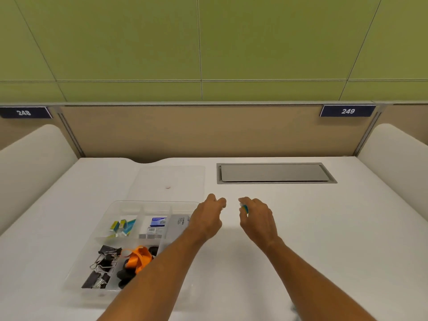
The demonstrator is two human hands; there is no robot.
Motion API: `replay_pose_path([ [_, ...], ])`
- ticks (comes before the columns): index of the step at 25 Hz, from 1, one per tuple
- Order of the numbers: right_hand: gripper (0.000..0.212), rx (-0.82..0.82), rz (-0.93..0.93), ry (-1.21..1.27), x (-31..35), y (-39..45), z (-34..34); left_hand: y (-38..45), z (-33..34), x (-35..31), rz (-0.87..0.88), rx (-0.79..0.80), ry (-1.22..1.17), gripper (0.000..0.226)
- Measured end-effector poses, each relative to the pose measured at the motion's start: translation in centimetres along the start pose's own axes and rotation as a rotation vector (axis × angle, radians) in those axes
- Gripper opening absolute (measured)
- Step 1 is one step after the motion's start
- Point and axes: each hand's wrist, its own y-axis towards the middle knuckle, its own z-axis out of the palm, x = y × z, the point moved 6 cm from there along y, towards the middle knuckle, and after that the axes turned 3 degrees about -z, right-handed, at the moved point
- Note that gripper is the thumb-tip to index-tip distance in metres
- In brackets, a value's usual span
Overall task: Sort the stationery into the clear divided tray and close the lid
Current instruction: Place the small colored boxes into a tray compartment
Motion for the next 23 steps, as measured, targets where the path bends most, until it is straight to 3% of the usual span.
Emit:
replay_pose_path([
  [6,0.034,0.056,-0.074,0.040,7.2,-0.3,2.4,-3.1,-4.7,5.8,-0.105,-0.065,-0.023,0.040],
  [13,0.062,0.208,-0.197,0.036,14.1,-1.3,5.7,-6.7,-8.7,13.2,-0.183,-0.084,-0.007,0.055],
  [19,0.046,0.192,-0.208,0.018,18.0,-1.4,7.9,-8.4,-10.6,20.2,-0.237,-0.111,0.015,0.047],
  [23,0.052,0.226,-0.186,-0.007,19.4,-1.8,9.4,-8.5,-10.5,24.2,-0.277,-0.080,0.011,0.044],
])
